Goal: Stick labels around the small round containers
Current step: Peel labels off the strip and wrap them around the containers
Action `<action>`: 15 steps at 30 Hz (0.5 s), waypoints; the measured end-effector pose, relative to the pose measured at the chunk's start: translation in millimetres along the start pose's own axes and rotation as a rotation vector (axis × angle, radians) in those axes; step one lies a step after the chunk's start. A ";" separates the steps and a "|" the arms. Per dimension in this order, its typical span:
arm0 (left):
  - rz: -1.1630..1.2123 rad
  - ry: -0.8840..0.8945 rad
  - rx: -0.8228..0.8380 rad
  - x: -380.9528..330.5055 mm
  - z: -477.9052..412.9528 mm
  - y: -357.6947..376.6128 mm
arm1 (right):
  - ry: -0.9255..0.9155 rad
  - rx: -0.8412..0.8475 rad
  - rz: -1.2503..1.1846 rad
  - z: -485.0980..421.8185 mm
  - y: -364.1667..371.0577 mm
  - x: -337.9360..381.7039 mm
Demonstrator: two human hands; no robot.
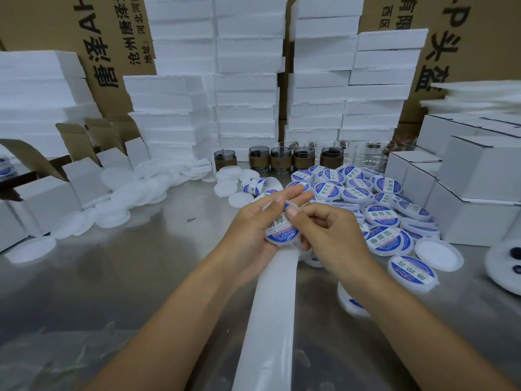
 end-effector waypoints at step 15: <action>-0.380 0.077 -0.201 4.8 0.0 -5.7 | 0.047 -0.240 0.046 -1.5 -8.6 -6.4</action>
Point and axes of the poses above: each hand's wrist, its own z-axis away from the middle knuckle, its own y-axis out of the palm, x = y × z, the point moved 3 cm from there along -z, towards the middle knuckle, and after that the axes turned 15 degrees about -y, right-handed, at the moved point
